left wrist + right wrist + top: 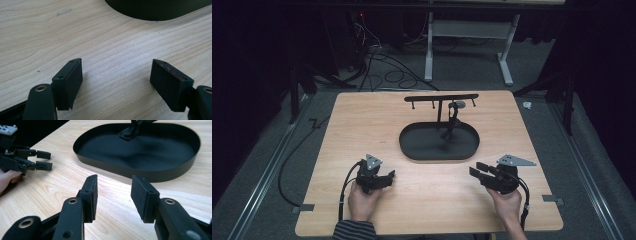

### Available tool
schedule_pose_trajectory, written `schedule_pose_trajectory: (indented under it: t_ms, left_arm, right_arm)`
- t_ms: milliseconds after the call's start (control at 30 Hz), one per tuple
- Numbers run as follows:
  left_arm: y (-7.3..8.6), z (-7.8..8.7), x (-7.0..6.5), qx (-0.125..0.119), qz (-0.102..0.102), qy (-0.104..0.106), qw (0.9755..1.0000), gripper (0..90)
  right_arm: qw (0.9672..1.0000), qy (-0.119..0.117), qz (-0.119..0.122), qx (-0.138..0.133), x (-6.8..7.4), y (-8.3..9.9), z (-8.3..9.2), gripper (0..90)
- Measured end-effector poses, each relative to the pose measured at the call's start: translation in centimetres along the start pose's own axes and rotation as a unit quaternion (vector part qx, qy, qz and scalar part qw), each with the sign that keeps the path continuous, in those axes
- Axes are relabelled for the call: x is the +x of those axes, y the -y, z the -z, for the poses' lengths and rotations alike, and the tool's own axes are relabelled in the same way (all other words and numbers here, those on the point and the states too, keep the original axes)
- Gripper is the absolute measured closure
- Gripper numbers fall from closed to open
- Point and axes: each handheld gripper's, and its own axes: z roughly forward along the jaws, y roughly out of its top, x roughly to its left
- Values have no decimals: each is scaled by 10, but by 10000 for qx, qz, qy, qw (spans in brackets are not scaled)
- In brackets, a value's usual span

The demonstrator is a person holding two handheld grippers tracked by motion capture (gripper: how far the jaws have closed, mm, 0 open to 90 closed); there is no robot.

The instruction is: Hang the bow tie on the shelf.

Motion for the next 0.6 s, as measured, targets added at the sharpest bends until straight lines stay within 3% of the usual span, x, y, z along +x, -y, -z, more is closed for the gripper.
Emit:
schedule_pose_trajectory:
  t_ms: [233, 600]
  left_arm:
    - [0, 0, 0, 0, 0, 0, 10000, 265]
    - [0, 0, 0, 0, 0, 0, 10000, 265]
  right_arm:
    - [9999, -41, 51, 108, 3, 1, -10, 585]
    - [9988, 82, 175, 446, 2, 9, -30, 585]
